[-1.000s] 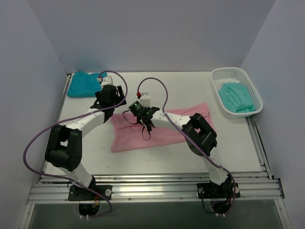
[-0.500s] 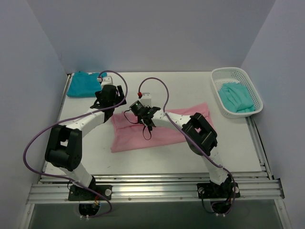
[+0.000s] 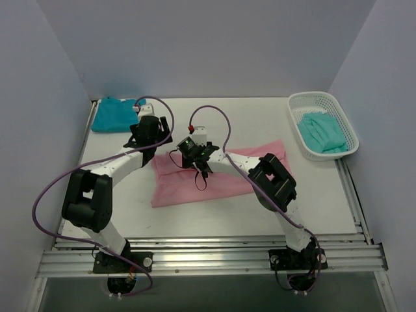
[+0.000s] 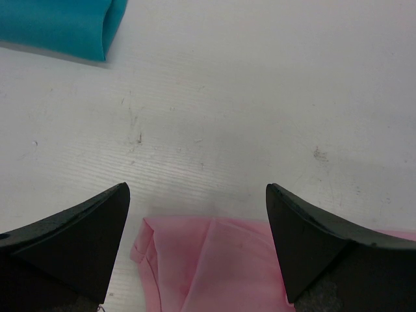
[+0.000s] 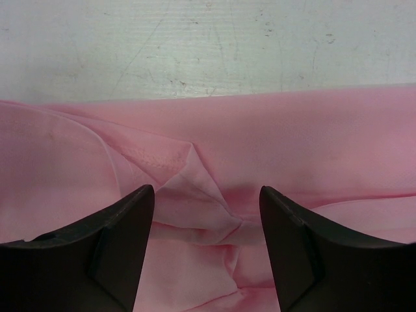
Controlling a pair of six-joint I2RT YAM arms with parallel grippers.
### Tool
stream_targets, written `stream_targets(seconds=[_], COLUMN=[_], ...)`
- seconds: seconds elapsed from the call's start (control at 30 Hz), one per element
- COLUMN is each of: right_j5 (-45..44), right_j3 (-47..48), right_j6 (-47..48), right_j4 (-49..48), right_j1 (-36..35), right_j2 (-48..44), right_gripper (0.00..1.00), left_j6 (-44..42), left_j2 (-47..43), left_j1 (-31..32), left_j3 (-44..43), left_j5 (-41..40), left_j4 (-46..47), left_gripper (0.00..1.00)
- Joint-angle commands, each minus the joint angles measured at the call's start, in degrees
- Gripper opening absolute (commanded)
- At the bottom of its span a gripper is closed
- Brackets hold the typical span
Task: Fold and stack the t-shirts
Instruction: Fold the tshirt
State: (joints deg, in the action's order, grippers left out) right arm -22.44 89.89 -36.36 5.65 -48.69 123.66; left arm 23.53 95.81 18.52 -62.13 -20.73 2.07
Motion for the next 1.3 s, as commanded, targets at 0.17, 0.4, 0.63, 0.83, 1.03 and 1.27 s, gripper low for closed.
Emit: stream_targets(seconds=[0.17, 0.4, 0.63, 0.83, 1.03, 1.27], right_j5=[-0.33, 1.17, 1.96, 1.61, -0.32, -4.19], right_j3=[1.78, 0.82, 0.20, 0.11, -0.50, -1.82], right_j6=[0.06, 0.06, -0.03, -0.03, -0.20, -0.20], right_j4=[0.94, -0.20, -0.64, -0.46, 0.59, 2.61], right_j1=[0.70, 0.87, 0.87, 0.87, 0.70, -1.14], right_j2=[1.68, 2.03, 2.38, 2.03, 0.19, -3.68], right_gripper=[0.44, 0.30, 0.07, 0.00, 0.00, 0.00], left_j6=[-0.50, -0.50, -0.50, -0.50, -0.41, -0.24], left_j2=[0.78, 0.43, 0.78, 0.96, 0.96, 0.26], left_j1=[-0.68, -0.68, -0.77, -0.77, -0.77, -0.77], left_j3=[-0.71, -0.36, -0.10, -0.19, -0.19, 0.25], left_j5=[-0.28, -0.45, -0.54, -0.36, -0.27, -0.19], left_j4=[3.21, 3.30, 3.65, 3.82, 3.82, 3.82], left_gripper=[0.95, 0.95, 0.95, 0.95, 0.95, 0.95])
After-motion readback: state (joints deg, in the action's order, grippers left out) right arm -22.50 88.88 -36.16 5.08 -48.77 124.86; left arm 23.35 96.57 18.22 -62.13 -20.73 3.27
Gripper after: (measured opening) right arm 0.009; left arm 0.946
